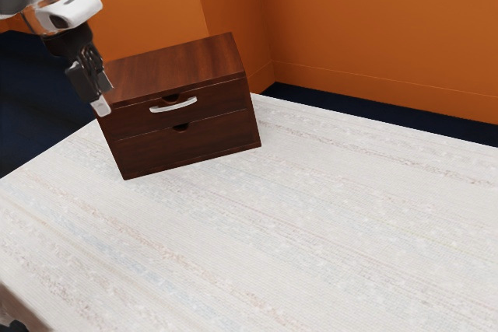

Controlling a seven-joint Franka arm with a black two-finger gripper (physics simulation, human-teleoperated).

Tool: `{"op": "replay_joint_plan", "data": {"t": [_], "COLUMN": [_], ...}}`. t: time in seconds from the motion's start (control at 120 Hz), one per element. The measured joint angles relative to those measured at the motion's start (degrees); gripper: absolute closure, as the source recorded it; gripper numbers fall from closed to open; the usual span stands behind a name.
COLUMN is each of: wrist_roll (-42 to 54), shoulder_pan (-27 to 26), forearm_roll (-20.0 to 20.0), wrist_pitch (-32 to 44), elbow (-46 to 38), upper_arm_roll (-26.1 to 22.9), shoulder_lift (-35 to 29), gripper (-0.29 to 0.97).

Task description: Pull the drawer handle with one arm to open the drawer

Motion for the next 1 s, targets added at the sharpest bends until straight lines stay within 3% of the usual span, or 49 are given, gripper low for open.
{"op": "replay_joint_plan", "data": {"t": [0.208, 0.467, 0.725, 1.0], "wrist_roll": [4.6, 8.2, 8.3, 7.9], "shoulder_pan": [-0.7, -2.3, -1.6, 0.5], "forearm_roll": [0.3, 3.9, 11.0, 12.4], "wrist_pitch": [3.1, 5.3, 7.8, 11.3], "elbow": [2.2, 1.0, -0.9, -0.3], "upper_arm_roll": [-0.3, 0.0, 0.0, 0.0], "shoulder_lift": [2.8, 4.3, 6.0, 7.3], "gripper": [0.00, 0.00, 0.00, 0.00]}}
